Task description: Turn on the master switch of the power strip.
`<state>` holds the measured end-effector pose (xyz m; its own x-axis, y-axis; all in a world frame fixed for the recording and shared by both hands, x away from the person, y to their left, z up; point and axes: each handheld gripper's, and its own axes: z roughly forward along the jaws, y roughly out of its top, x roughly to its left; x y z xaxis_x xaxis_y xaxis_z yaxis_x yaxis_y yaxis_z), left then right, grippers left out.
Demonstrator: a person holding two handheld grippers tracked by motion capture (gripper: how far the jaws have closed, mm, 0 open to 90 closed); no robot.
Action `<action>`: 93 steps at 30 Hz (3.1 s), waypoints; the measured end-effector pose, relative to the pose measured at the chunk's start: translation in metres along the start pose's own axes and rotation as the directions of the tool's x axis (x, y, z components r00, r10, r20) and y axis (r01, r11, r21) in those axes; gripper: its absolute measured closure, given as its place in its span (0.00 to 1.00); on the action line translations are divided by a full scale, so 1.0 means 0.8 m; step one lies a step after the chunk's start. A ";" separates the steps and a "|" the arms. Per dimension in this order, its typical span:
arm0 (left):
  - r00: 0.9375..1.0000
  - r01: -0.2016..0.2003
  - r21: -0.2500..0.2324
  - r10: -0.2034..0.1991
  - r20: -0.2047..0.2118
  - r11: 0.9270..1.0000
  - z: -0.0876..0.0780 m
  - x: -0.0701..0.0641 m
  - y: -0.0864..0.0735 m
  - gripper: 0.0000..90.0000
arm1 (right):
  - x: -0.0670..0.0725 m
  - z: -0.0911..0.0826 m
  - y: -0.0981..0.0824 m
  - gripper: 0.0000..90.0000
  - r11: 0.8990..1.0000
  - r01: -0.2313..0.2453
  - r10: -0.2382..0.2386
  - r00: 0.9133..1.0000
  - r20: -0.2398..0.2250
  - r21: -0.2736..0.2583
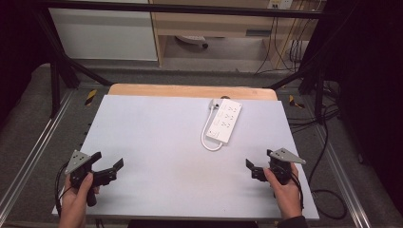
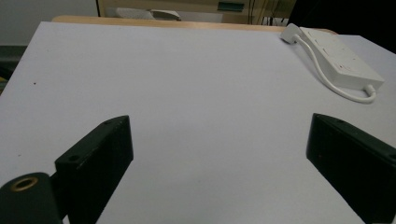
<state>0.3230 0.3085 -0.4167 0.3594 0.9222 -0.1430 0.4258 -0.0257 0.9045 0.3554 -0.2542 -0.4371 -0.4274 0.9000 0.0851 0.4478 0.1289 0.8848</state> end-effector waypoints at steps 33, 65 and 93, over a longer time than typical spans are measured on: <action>0.991 -0.106 0.061 0.101 0.084 0.992 0.009 -0.025 -0.001 0.08 | 0.003 0.001 0.049 0.09 0.999 -0.038 0.038 0.998 -0.040 -0.012; 0.989 -0.132 0.064 0.127 0.078 0.989 0.007 -0.025 -0.002 0.08 | 0.002 0.043 0.122 0.87 0.995 0.019 -0.022 0.999 -0.032 -0.099; 0.988 -0.141 0.068 0.136 0.075 0.988 0.007 -0.026 -0.002 0.08 | -0.003 0.090 0.148 1.00 0.997 0.036 -0.036 0.999 0.004 -0.075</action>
<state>0.3197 0.2875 -0.4177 0.4748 0.8788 -0.0483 0.4266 -0.1818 0.8860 0.4661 -0.2106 -0.3656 -0.4403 0.8964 0.0513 0.3718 0.1301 0.9192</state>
